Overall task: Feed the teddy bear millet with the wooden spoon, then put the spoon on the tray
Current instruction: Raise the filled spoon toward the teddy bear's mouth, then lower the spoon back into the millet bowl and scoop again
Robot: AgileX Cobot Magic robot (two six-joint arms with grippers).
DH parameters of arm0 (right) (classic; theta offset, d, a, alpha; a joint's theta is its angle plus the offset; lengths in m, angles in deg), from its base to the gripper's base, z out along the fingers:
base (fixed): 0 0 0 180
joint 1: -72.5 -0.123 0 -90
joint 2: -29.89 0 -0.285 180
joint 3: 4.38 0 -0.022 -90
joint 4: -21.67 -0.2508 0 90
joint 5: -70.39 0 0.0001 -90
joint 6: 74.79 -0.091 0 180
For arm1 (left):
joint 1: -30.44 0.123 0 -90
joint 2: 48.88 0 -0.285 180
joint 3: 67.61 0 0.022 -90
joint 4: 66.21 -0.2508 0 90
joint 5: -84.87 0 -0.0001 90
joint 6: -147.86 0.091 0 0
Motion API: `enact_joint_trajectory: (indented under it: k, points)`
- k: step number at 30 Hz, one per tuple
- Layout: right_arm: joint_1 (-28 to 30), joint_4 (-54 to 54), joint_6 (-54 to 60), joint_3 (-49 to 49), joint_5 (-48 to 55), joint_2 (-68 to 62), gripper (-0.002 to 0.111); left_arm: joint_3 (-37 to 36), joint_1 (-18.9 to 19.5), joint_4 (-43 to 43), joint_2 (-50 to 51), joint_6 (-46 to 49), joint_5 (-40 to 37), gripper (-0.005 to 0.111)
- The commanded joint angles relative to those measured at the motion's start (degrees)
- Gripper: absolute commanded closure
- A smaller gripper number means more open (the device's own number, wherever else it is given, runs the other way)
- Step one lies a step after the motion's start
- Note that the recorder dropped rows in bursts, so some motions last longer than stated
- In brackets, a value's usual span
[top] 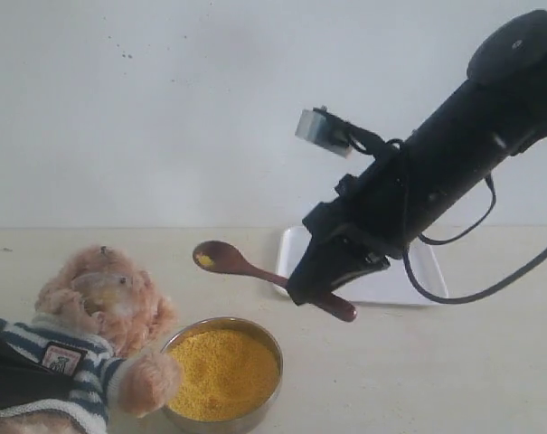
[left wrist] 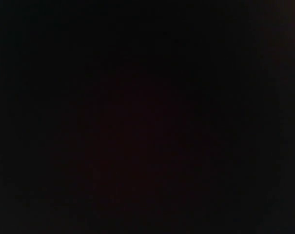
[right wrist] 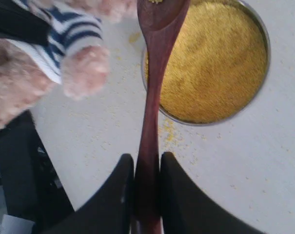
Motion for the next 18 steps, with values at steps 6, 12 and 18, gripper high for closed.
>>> enact_joint_trajectory:
  k: [6,12,18]
  points:
    - [-8.87,-10.5,4.87,0.13,-5.34,3.13,0.108,-0.12,-0.18,2.25,-0.55,0.47,-1.02,0.103]
    - [-20.53,13.29,1.57,0.13,-22.31,1.48,0.108,-0.12,-0.18,1.9,-0.55,0.47,-1.17,0.103]
    - [-30.39,45.32,-13.38,0.13,-28.52,0.17,0.108,-0.12,-0.18,1.92,-0.55,0.66,-1.17,0.103]
